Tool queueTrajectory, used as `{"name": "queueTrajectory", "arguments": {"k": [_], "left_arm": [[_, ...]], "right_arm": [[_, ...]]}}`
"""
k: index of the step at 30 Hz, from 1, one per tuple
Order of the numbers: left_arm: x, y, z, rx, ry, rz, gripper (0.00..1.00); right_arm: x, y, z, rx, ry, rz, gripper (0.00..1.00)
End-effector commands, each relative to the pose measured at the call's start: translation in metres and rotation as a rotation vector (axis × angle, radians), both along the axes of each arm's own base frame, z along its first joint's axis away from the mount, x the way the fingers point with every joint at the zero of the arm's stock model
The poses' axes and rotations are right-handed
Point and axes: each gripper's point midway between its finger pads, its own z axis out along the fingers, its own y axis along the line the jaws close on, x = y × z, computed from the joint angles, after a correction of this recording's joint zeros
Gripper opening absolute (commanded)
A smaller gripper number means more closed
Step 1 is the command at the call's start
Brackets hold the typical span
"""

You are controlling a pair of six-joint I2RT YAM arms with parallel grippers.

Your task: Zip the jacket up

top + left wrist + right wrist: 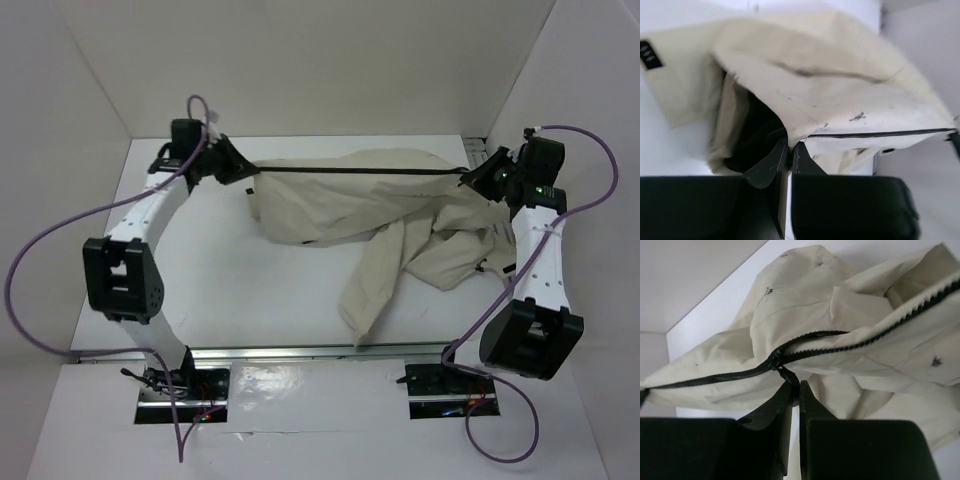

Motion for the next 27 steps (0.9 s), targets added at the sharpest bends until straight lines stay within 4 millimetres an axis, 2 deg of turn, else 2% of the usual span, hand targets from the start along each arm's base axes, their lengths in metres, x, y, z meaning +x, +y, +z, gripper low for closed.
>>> {"name": "queueTrajectory", "arguments": {"k": [1,2,3,4,5,6,9,12,13,15,16,18,22,23,25,27], "left_arm": [[0.003,0.042,0.056,-0.046,-0.141,0.096,0.00],[0.003,0.065,0.069,-0.049,-0.167,0.150,0.00],[0.005,0.077,0.080,-0.048,-0.192,0.174,0.00],[0.002,0.087,0.082,-0.052,-0.188,0.190,0.00],[0.005,0.111,0.087,-0.052,-0.200,0.234,0.00],[0.002,0.120,0.097,-0.062,-0.210,0.253,0.00],[0.002,0.154,0.104,-0.062,-0.219,0.314,0.00],[0.001,0.169,0.105,-0.064,-0.221,0.340,0.00],[0.000,0.169,0.107,-0.053,-0.228,0.334,0.00],[-0.002,0.169,0.101,-0.047,-0.211,0.330,0.00],[-0.002,0.171,0.104,-0.031,-0.224,0.339,0.00],[-0.003,0.190,0.107,-0.007,-0.229,0.384,0.00],[-0.003,0.211,0.117,-0.006,-0.233,0.409,0.00],[-0.003,0.211,0.117,-0.006,-0.233,0.409,0.00],[-0.005,0.210,0.123,-0.004,-0.245,0.409,0.00],[-0.009,0.202,0.113,-0.010,-0.225,0.383,0.00]], "right_arm": [[-0.002,0.001,0.052,-0.078,-0.132,0.011,0.00],[-0.003,0.001,0.055,-0.086,-0.133,0.015,0.00],[-0.003,0.005,0.055,-0.086,-0.133,0.025,0.00],[-0.004,0.003,0.057,-0.091,-0.129,0.015,0.00],[-0.006,0.004,0.060,-0.102,-0.139,0.019,0.00],[-0.006,0.004,0.060,-0.102,-0.139,0.019,0.00],[-0.007,0.004,0.058,-0.099,-0.130,0.019,0.00],[-0.007,0.009,0.058,-0.104,-0.133,0.041,0.00],[-0.008,0.015,0.056,-0.107,-0.125,0.068,0.00],[-0.007,0.015,0.059,-0.128,-0.131,0.066,0.00],[-0.008,0.010,0.056,-0.147,-0.117,0.047,0.00],[-0.008,0.004,0.049,-0.165,-0.089,0.024,0.00],[-0.009,-0.007,0.052,-0.190,-0.074,-0.041,0.00],[-0.011,-0.009,0.060,-0.192,-0.091,-0.060,0.00],[-0.013,-0.011,0.064,-0.203,-0.099,-0.075,0.00],[-0.013,-0.011,0.064,-0.203,-0.099,-0.075,0.00]]}}
